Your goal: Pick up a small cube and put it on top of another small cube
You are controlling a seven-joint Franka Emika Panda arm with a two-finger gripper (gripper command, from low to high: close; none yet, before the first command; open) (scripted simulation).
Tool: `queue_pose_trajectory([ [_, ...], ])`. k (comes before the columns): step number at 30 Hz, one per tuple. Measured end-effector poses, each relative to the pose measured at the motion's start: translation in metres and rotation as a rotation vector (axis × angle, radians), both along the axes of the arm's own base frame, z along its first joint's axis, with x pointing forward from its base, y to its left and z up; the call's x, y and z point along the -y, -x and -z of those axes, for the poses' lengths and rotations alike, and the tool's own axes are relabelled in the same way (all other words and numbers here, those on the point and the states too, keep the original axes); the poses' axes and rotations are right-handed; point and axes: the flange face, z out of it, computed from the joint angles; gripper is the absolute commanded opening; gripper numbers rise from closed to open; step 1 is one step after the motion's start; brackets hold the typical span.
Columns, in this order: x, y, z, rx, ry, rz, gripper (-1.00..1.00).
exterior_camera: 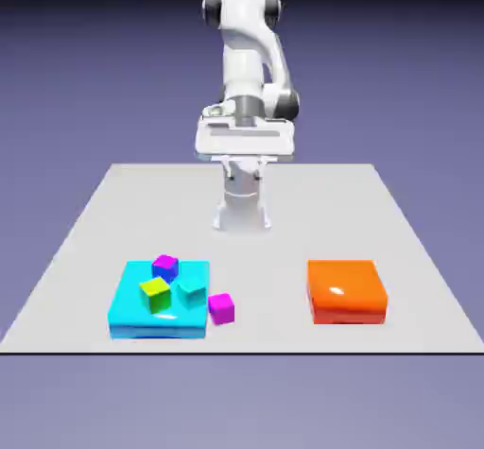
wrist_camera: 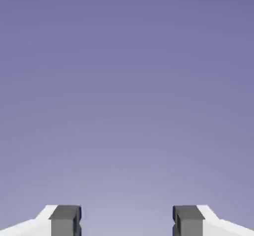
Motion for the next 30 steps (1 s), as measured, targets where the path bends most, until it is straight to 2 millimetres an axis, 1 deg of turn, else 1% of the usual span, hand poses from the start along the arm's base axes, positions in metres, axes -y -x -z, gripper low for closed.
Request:
queue_pose_trajectory([
  [4,-0.011,0.000,-0.006,0.016,-0.013,0.085,0.00],
  [8,-0.021,-0.001,-0.007,0.030,-0.025,0.170,0.00],
  [15,-0.040,-0.007,0.003,0.044,-0.041,0.319,0.00],
  [22,-0.054,-0.017,0.029,0.046,-0.054,0.471,0.00],
  [26,-0.059,-0.023,0.051,0.042,-0.060,0.560,0.00],
  [30,-0.062,-0.029,0.078,0.034,-0.066,0.652,0.00],
])
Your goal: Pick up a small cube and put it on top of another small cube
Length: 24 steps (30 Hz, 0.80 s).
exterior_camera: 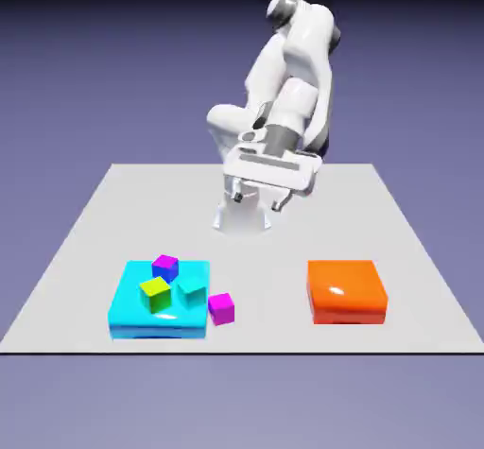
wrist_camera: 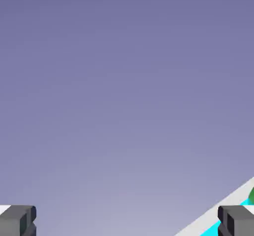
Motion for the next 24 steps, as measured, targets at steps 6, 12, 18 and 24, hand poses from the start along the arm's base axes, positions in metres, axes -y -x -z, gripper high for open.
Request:
queue_pose_trajectory([
  [6,0.001,-0.007,0.047,-0.019,-0.017,0.143,0.00],
  [12,0.008,-0.008,0.102,-0.046,-0.036,0.293,0.00],
  [18,0.019,-0.001,0.162,-0.079,-0.059,0.452,0.00],
  [24,0.030,0.015,0.220,-0.116,-0.082,0.610,0.00],
])
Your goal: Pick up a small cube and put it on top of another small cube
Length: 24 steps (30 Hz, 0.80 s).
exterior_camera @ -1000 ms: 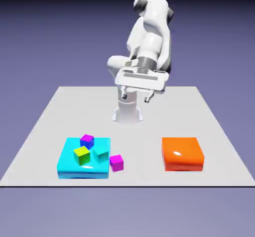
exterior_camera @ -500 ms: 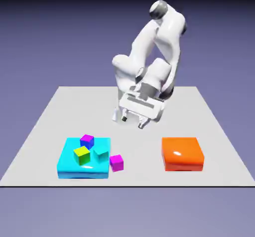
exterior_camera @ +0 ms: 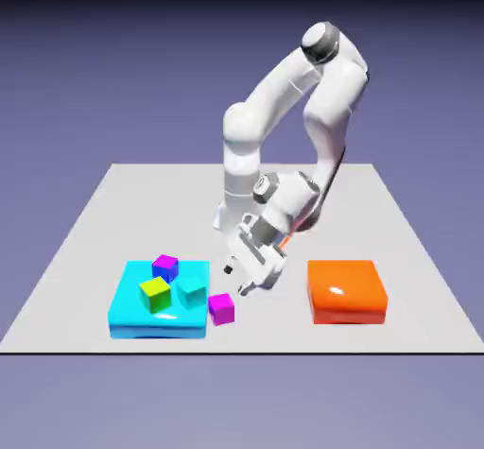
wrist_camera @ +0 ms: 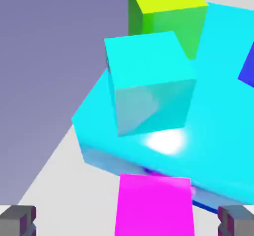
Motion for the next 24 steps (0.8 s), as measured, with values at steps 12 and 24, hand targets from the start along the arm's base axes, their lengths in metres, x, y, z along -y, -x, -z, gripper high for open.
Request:
queue_pose_trajectory([
  [12,0.026,-0.010,0.051,0.002,0.003,-0.002,-1.00],
  [24,0.020,-0.015,-0.048,0.010,0.005,-0.044,-1.00],
])
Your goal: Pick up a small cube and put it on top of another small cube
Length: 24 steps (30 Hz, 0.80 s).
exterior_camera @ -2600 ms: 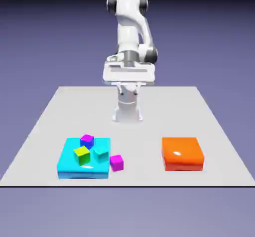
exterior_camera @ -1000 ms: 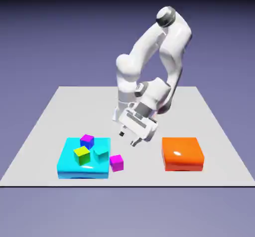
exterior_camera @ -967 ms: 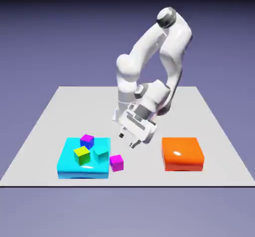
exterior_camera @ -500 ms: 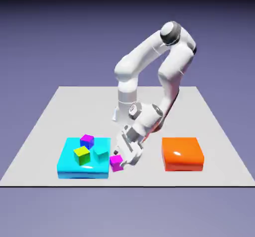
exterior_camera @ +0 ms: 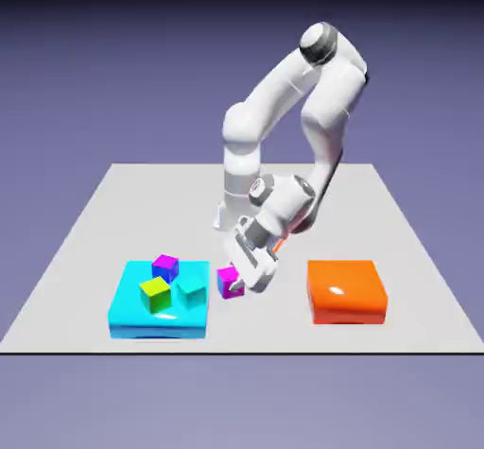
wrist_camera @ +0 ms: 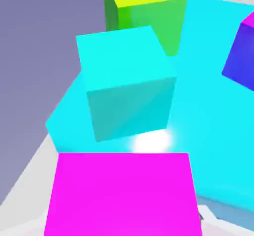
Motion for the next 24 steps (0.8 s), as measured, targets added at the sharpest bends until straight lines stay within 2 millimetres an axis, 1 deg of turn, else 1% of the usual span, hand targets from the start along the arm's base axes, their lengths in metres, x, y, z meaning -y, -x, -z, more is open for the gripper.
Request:
queue_pose_trajectory([
  [6,0.029,-0.008,-0.052,-0.002,0.000,-0.042,-1.00],
  [9,0.046,-0.008,-0.074,-0.008,-0.004,-0.060,-1.00],
  [10,0.049,-0.008,-0.078,-0.010,-0.005,-0.063,-1.00],
  [11,0.049,-0.008,-0.078,-0.010,-0.005,-0.063,-1.00],
  [12,0.052,-0.010,-0.073,-0.009,-0.001,-0.063,-1.00],
  [21,0.076,-0.021,-0.022,-0.010,-0.003,-0.063,-1.00],
  [22,0.078,-0.021,-0.019,-0.010,-0.005,-0.063,1.00],
  [24,0.078,-0.021,-0.019,-0.010,-0.005,-0.063,1.00],
])
